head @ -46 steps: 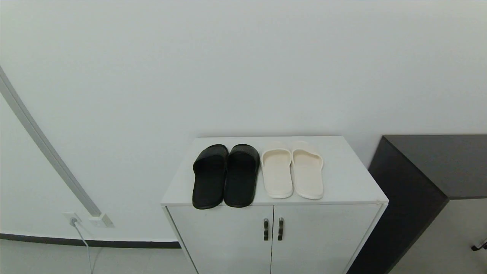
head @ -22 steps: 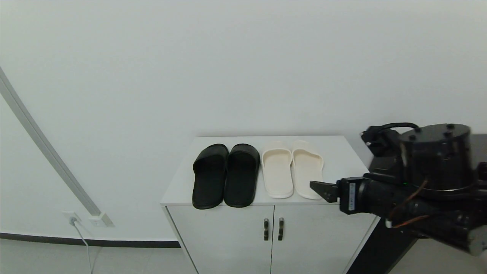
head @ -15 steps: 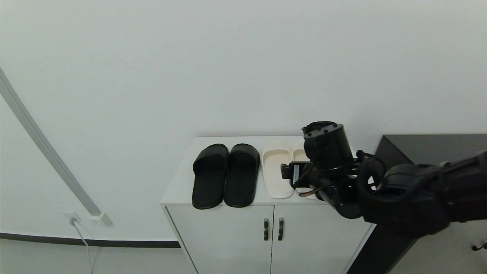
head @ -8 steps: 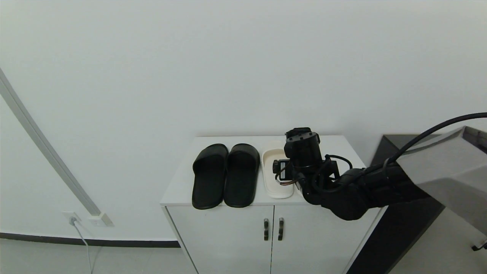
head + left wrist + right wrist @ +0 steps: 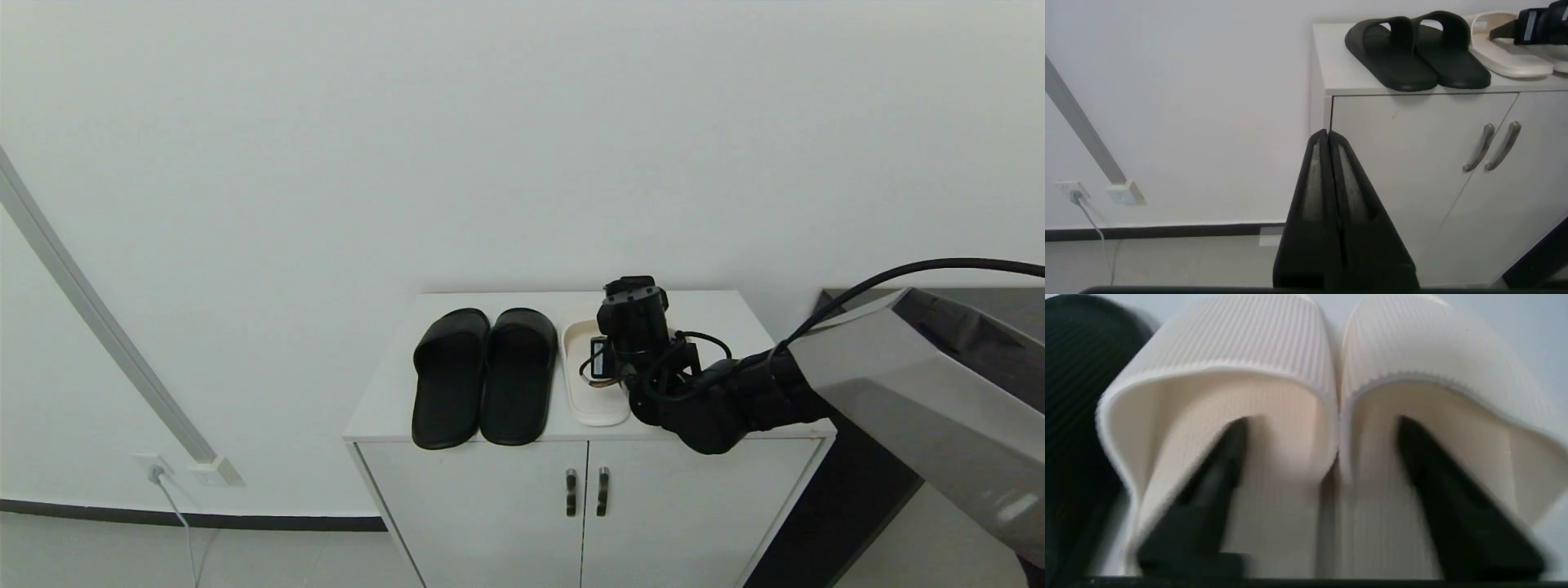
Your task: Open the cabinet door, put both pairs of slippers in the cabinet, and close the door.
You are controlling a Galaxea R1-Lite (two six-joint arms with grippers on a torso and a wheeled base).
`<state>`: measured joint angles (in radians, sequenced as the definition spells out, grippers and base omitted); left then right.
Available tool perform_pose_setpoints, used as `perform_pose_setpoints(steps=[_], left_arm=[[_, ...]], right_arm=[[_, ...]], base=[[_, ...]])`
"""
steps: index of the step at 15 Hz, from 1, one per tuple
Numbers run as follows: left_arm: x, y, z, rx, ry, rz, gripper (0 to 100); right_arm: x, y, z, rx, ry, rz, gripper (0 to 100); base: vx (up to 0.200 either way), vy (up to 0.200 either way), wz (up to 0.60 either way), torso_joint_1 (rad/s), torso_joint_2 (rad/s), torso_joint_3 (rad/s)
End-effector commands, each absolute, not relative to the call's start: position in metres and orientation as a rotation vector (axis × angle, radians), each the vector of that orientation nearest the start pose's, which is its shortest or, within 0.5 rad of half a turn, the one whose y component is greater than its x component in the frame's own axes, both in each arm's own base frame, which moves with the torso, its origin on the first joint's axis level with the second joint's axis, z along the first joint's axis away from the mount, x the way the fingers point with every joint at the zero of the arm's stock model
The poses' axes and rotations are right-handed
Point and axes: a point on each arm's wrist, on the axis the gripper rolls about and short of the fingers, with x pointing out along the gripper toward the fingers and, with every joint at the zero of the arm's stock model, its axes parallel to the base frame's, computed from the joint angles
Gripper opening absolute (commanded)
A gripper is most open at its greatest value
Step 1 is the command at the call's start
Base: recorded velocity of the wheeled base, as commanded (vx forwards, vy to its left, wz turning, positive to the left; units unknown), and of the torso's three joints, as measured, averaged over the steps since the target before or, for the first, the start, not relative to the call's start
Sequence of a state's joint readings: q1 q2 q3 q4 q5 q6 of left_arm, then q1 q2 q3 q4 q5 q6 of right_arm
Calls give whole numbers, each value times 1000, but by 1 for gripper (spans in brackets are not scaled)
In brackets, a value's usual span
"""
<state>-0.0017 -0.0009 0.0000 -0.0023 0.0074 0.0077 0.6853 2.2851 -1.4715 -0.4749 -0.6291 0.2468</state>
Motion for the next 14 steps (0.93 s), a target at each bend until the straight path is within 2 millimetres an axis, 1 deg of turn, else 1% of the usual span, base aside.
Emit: perform_pose_setpoints(steps=[1,3,5,6,7,8,9,10,11,14], left_arm=[[-23,0,76,8,-3,6,0],[-23,0,76,8,0,6,0],[-23,0,76,8,-2,6,0],[-23,0,76,8,-2,6,0],[-23,0,76,8,-3,6,0],[-23,0,76,8,-3,6,0],[-23,0,76,8,-3,6,0],[-23,0,76,8,-2,6,0],[-23,0,76,8,-2,6,0],[-23,0,76,8,-3,5,0]], right_arm=[[375,283,115,43,267,13,0],[379,281,117,45,257,7,0],[377,279,121,45,252,7,0],[367,273,133,52,236,35,0],[354,267,143,40,217,93,0],[337,260,154,24,183,177,0],[330,256,158,11,164,207,0],[301,242,166,-51,113,304,0],[279,236,172,-54,104,387,0],[226,214,192,-44,99,617,0]], base=[[0,0,0,0,0,0],[0,0,0,0,0,0],[0,0,0,0,0,0],[0,0,0,0,0,0],[0,0,0,0,0,0],[0,0,0,0,0,0],[0,0,0,0,0,0],[0,0,0,0,0,0],[0,0,0,0,0,0],[0,0,0,0,0,0]])
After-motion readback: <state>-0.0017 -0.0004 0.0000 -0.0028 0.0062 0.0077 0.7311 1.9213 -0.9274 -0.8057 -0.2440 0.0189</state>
